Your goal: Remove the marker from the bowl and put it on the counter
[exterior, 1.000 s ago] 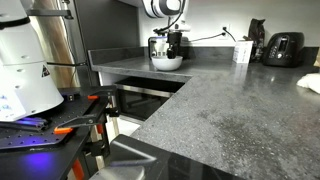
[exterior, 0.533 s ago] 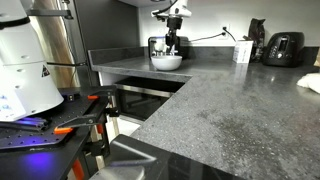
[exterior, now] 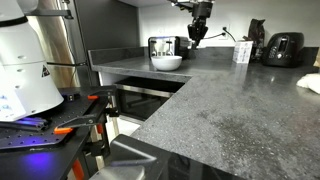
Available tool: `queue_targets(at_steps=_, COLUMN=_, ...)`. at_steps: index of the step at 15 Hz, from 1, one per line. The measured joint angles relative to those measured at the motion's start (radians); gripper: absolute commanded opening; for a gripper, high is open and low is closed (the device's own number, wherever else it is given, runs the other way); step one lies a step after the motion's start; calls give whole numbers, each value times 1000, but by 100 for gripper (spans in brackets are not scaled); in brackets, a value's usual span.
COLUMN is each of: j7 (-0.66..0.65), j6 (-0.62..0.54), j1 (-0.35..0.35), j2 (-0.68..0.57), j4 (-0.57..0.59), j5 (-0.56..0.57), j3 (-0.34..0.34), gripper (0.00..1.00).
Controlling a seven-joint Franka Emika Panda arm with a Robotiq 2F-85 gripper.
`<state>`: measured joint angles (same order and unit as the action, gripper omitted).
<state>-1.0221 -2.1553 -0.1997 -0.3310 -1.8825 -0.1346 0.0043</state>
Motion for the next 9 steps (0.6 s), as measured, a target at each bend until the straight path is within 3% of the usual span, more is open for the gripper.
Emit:
queue_targets(at_steps=3, j7=-30, j6=0, j1=48, j2=-111, j4=107, j5=-50, j3=-16, gripper=3)
queue_targets(at_steps=8, j7=-102, j6=1, j1=51, j2=-315, j4=338, j5=-108, j3=-15, gripper=3)
queue_targets(at_steps=9, j7=-124, j6=2, j1=49, j2=-347, j4=381, j5=-107, j3=-16, gripper=22)
